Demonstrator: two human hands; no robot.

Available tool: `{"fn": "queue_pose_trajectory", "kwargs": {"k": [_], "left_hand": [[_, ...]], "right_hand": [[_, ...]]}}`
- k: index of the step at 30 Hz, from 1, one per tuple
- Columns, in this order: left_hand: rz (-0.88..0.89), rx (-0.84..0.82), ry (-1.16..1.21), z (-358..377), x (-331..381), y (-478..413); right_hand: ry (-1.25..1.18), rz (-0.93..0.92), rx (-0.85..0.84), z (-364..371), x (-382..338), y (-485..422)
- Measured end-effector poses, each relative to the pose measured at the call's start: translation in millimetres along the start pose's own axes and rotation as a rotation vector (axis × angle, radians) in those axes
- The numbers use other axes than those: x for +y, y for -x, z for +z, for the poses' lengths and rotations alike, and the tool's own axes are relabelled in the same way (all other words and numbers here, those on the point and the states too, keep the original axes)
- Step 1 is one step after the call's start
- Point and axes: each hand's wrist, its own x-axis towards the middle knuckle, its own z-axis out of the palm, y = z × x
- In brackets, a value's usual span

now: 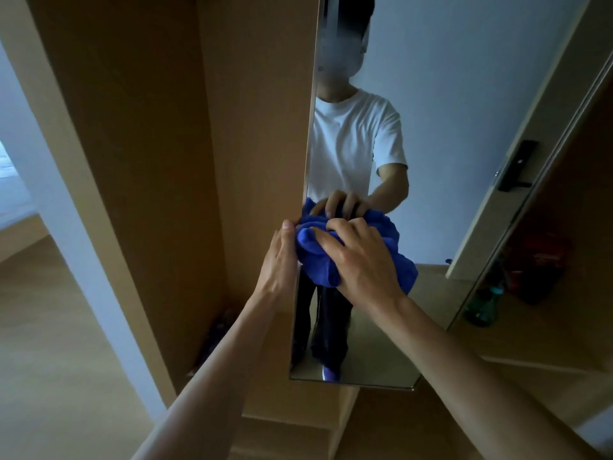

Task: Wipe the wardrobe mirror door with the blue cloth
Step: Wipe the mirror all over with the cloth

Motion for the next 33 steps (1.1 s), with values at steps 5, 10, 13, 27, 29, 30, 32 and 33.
{"fn": "queue_pose_trajectory", "kwargs": {"k": [5,10,13,27,29,30,32,33], "left_hand": [[0.004,-0.002,-0.067,-0.1,-3.3,-3.4],[0.032,-0.009,-0.079,-1.0,-7.7,-5.4],[0.044,-0.002,-0.101,-0.5,-8.7,-4.0],[0.049,-0.008,-0.159,-0.2,-23.2,2.6],[0.057,-0.001,-0.170,1.2,-27.6,5.3],[0.061,0.003,-0.177,1.7,-30.5,6.2],[0.077,0.013,-0.194,2.0,-35.7,7.1],[0.079,0.016,-0.201,2.5,-37.4,7.5]], "right_hand": [[0.040,-0.013,-0.186,28.6,-19.1,32.2],[0.028,-0.012,-0.258,40.3,-24.9,44.2],[0.011,0.011,-0.198,31.9,-18.8,35.4],[0.018,0.053,0.084,-26.6,25.8,-9.8],[0.015,0.039,0.061,-14.6,21.1,1.7],[0.013,0.038,0.037,-7.7,18.5,8.7],[0.002,0.046,-0.034,6.8,12.4,24.8],[-0.007,0.050,-0.077,14.2,8.7,34.0]]}}
